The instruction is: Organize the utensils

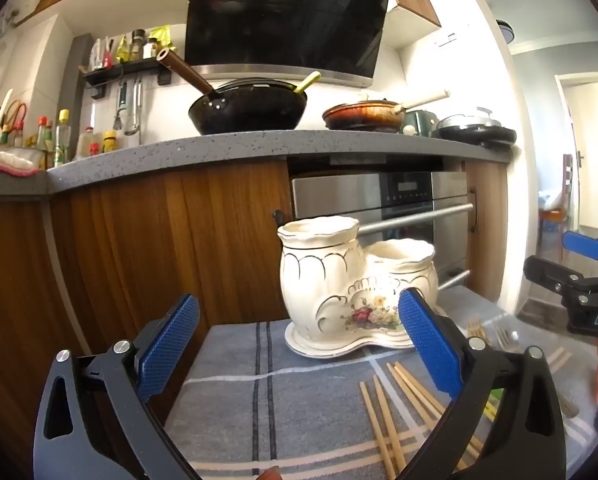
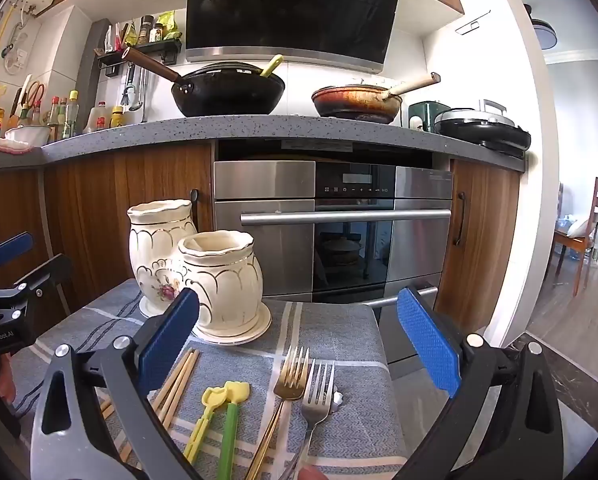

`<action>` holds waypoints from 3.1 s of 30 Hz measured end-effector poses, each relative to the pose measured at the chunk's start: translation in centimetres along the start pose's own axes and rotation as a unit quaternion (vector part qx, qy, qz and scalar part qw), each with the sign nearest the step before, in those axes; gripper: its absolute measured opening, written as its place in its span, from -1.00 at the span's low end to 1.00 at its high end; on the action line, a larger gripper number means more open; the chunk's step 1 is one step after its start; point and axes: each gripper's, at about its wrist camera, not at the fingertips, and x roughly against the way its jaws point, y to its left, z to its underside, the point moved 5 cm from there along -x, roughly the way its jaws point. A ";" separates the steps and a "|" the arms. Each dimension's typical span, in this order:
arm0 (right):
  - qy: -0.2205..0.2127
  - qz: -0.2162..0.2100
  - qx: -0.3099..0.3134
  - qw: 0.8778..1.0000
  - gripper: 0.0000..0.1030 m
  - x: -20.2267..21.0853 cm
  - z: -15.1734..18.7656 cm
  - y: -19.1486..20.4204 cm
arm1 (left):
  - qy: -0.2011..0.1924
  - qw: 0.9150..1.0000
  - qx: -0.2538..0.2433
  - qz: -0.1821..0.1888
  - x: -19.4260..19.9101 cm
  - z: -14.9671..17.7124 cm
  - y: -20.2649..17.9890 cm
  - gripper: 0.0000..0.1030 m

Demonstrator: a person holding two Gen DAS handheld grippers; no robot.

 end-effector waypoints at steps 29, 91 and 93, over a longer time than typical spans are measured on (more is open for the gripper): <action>0.003 0.000 -0.001 1.000 0.90 -0.3 0.1 0.0 | 0.012 1.000 0.014 0.004 -0.7 0.5 0.7 0.93; 0.015 0.023 -0.013 1.000 0.90 -1.0 0.7 -0.4 | 0.012 0.999 0.032 0.012 -0.3 0.4 1.0 0.93; 0.020 0.026 -0.016 0.999 0.90 -1.2 1.2 -1.0 | 0.018 0.999 0.039 0.023 -0.4 0.4 1.2 0.93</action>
